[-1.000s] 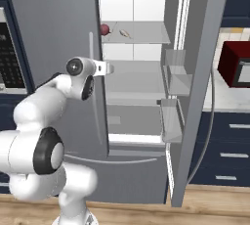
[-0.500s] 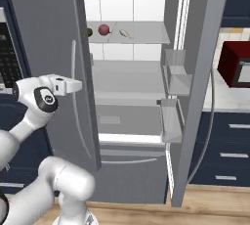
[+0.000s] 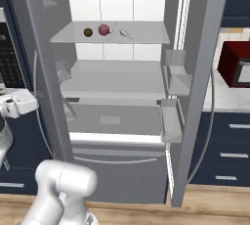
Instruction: Open the fridge, remove the kiwi, onion, and fish, and place them on any counter.
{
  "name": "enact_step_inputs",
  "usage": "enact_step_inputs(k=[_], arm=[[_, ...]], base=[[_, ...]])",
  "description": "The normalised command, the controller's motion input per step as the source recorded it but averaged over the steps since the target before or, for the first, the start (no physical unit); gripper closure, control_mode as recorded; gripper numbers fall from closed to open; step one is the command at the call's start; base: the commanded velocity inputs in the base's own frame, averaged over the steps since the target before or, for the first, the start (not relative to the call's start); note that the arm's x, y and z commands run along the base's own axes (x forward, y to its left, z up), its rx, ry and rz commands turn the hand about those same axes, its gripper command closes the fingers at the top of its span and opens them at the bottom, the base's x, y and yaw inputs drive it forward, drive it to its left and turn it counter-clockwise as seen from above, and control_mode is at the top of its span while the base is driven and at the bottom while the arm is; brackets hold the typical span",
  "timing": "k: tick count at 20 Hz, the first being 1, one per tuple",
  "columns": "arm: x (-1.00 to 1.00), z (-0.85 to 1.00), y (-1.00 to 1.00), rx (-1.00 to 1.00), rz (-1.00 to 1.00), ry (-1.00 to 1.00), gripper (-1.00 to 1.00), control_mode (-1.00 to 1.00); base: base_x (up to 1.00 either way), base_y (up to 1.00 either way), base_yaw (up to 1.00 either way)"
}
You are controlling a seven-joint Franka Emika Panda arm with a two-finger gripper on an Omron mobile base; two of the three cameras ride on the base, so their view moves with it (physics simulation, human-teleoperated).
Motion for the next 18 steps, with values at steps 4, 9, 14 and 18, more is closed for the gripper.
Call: enact_step_inputs(k=[4,9,14,18], arm=[[-1.0,0.0,1.0,-0.16,-0.23,0.04,1.0,-1.0],[-0.9,-0.15,1.0,-0.15,-0.25,0.17,-1.0,-1.0],[-0.26,-0.53,0.25,-0.03,-0.37,0.09,-1.0,-1.0],[-0.96,-0.52,0.02,0.07,-0.32,-0.08,-1.0,-1.0]], base=[[0.0,0.0,0.0],[0.0,0.0,0.0],[0.0,0.0,0.0],[0.0,0.0,0.0]])
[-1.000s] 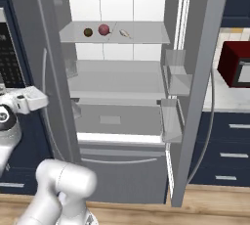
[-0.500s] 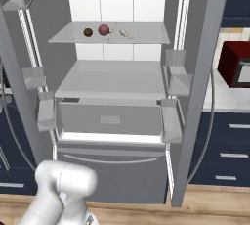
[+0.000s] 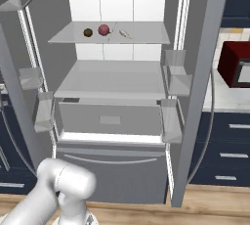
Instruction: Open the fridge, remove the kiwi, onion, and fish, and place them on any counter.
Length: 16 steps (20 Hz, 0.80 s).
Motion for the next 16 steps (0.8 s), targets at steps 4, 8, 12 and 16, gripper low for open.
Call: enact_step_inputs(k=[4,8,12,16], arm=[[-0.98,0.0,0.05,0.03,0.02,-0.03,-1.0,-1.0],[-0.2,0.01,0.09,0.24,0.03,0.19,-1.0,-1.0],[-0.24,-0.07,0.45,0.26,-0.07,0.21,-1.0,-1.0],[-0.06,-0.09,0.31,0.28,-0.14,0.19,-1.0,-1.0]], base=[[0.0,0.0,0.0],[0.0,0.0,0.0],[0.0,0.0,0.0],[0.0,0.0,0.0]])
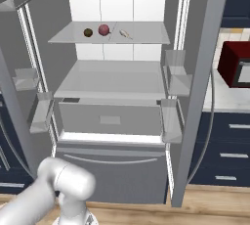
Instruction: Open the fridge, remove the kiwi, onion, and fish, and place them on any counter.
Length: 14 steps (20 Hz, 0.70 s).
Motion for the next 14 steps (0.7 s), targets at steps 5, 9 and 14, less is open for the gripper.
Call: enact_step_inputs(k=[5,9,14], arm=[[0.0,-0.09,0.68,0.19,-0.27,0.17,-1.0,-1.0],[-0.35,-0.06,0.63,0.08,-0.28,0.05,-1.0,-1.0],[-1.0,-0.01,-0.21,0.02,-0.05,0.0,-1.0,-1.0]], base=[[0.0,0.0,0.0],[0.0,0.0,0.0],[0.0,0.0,0.0]])
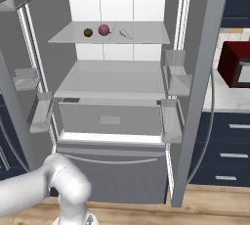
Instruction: Open the fridge, remove the kiwi, onion, and fish, and place them on any counter.
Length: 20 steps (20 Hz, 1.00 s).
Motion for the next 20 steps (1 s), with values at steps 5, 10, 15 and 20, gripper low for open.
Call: enact_step_inputs(k=[5,10,15,20], arm=[[-0.99,-0.02,-0.96,0.0,0.02,0.01,-1.0,-1.0],[-1.0,0.09,-0.9,-0.1,0.24,0.01,-1.0,-1.0],[-0.76,0.76,-0.58,0.15,0.32,0.27,-1.0,-1.0],[0.22,0.3,-0.42,0.28,0.41,0.51,-1.0,-1.0]], base=[[0.0,0.0,0.0],[0.0,0.0,0.0],[0.0,0.0,0.0],[0.0,0.0,0.0]])
